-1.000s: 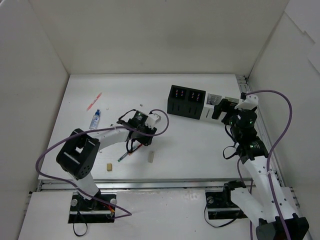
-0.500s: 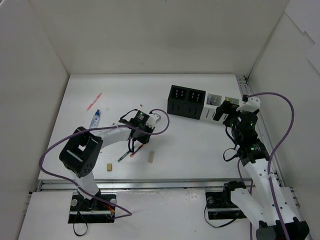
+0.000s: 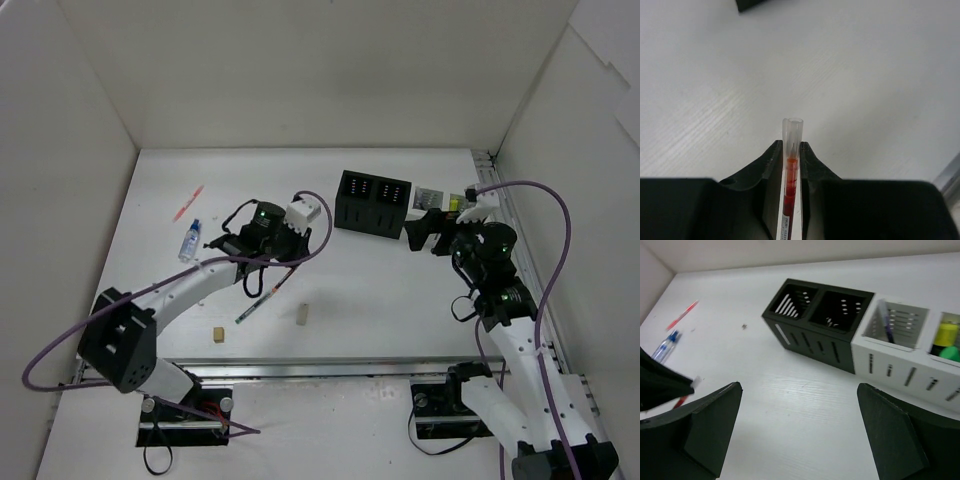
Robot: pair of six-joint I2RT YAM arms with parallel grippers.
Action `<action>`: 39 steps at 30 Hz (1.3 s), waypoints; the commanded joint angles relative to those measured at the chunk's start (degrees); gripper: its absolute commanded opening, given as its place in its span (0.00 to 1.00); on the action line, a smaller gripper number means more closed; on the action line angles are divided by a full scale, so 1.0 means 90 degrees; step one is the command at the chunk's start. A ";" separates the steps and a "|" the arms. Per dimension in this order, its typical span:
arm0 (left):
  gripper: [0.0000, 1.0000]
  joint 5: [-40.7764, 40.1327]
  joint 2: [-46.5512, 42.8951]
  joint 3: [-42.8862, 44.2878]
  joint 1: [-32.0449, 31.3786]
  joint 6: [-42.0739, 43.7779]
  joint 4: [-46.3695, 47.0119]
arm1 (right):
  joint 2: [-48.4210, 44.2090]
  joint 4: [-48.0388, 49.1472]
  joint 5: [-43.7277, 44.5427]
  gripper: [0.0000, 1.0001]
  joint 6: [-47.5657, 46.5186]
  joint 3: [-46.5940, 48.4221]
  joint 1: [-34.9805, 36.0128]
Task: Sort the stationery into containers
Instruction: Pick up the pen from the center of the board.
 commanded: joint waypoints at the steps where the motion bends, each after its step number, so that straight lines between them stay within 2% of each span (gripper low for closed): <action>1: 0.00 0.0792 -0.0962 0.0225 -0.0039 -0.0323 0.1100 | 0.0269 0.0731 -0.1618 0.98 -0.0258 0.0044 0.0149; 5: 0.00 0.1015 -0.1684 -0.0145 -0.0039 -0.0831 0.2104 | 0.0260 0.1364 -0.2127 0.98 -0.0425 -0.0191 0.0686; 9: 0.00 0.1037 -0.2513 -0.0847 -0.0098 -0.1474 0.3558 | 0.0464 0.2252 -0.2420 0.98 -0.0104 -0.0434 0.1270; 13: 0.00 0.0890 -0.2886 -0.1307 -0.0156 -0.1865 0.4459 | 0.0893 0.3501 -0.2772 0.98 0.0248 -0.0523 0.1965; 15: 0.00 0.0870 -0.2936 -0.1551 -0.0156 -0.2061 0.4994 | 0.1264 0.3786 -0.2860 0.98 0.0278 -0.0426 0.2306; 21: 0.00 0.0724 -0.3014 -0.1874 -0.0283 -0.2472 0.5787 | 0.2261 0.4246 -0.2587 0.96 0.0112 0.0081 0.3049; 27: 0.00 0.0548 -0.3004 -0.2108 -0.0410 -0.2502 0.6120 | 0.2778 0.4579 -0.2431 0.82 -0.0073 0.0355 0.3392; 30: 0.00 0.0597 -0.3004 -0.2177 -0.0410 -0.2492 0.6189 | 0.2945 0.4657 -0.2450 0.78 -0.0171 0.0453 0.3470; 33: 0.00 0.0548 -0.3053 -0.2401 -0.0469 -0.2550 0.6393 | 0.3004 0.4725 -0.2441 0.69 -0.0191 0.0551 0.3490; 36: 0.00 0.0509 -0.3121 -0.2578 -0.0469 -0.2590 0.6570 | 0.3004 0.4735 -0.2265 0.45 -0.0172 0.0580 0.3529; 37: 0.00 0.0480 -0.3141 -0.2607 -0.0469 -0.2589 0.6570 | 0.3004 0.4735 -0.2129 0.30 -0.0152 0.0571 0.3529; 39: 0.00 0.0480 -0.3160 -0.2568 -0.0469 -0.2531 0.6473 | 0.3023 0.4735 -0.2050 0.19 -0.0152 0.0561 0.3539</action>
